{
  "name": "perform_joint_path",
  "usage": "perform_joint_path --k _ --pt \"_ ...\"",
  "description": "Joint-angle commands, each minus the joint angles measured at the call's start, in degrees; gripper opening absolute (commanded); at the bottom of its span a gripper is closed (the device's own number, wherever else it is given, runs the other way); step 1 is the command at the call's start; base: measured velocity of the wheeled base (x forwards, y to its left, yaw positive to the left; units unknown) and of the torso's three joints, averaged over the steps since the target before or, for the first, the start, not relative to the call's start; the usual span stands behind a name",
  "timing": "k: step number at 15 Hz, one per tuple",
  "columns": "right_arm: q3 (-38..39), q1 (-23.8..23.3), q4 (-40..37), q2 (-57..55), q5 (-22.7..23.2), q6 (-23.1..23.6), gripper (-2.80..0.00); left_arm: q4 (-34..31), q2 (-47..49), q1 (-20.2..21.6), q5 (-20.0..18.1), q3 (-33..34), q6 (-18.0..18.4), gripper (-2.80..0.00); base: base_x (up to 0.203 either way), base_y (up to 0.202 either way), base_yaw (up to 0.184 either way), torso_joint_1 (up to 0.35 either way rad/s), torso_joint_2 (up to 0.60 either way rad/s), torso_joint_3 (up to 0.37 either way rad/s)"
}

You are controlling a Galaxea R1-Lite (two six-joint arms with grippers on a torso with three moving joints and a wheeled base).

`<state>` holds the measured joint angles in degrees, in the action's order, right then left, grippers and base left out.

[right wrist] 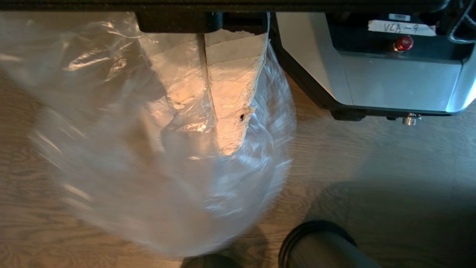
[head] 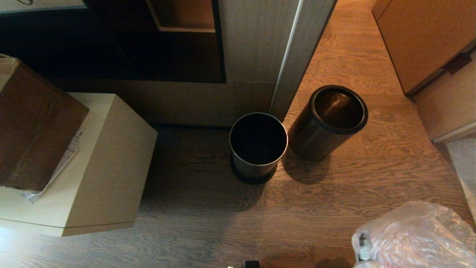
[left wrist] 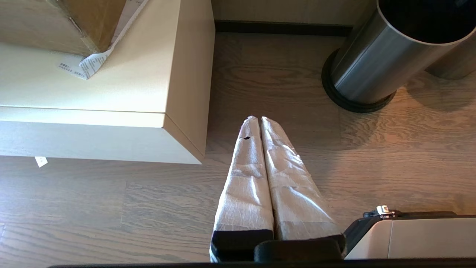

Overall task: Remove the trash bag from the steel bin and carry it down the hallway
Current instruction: Put the trash bag at the door

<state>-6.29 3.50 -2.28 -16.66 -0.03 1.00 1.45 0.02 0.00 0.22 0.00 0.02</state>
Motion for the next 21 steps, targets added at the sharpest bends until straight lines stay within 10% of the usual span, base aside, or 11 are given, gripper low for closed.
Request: perform_joint_path --k 1,21 --pt "2.33 -0.05 0.72 0.58 0.10 0.22 -2.80 0.04 -0.02 0.00 0.04 0.62 -0.02 -2.80 0.000 0.000 0.000 0.000 0.00 0.000" --pt "6.29 -3.20 2.64 16.66 -0.32 -0.03 -2.80 0.04 -0.02 0.00 0.04 0.62 -0.02 -2.80 0.000 0.000 0.000 0.000 0.00 0.000"
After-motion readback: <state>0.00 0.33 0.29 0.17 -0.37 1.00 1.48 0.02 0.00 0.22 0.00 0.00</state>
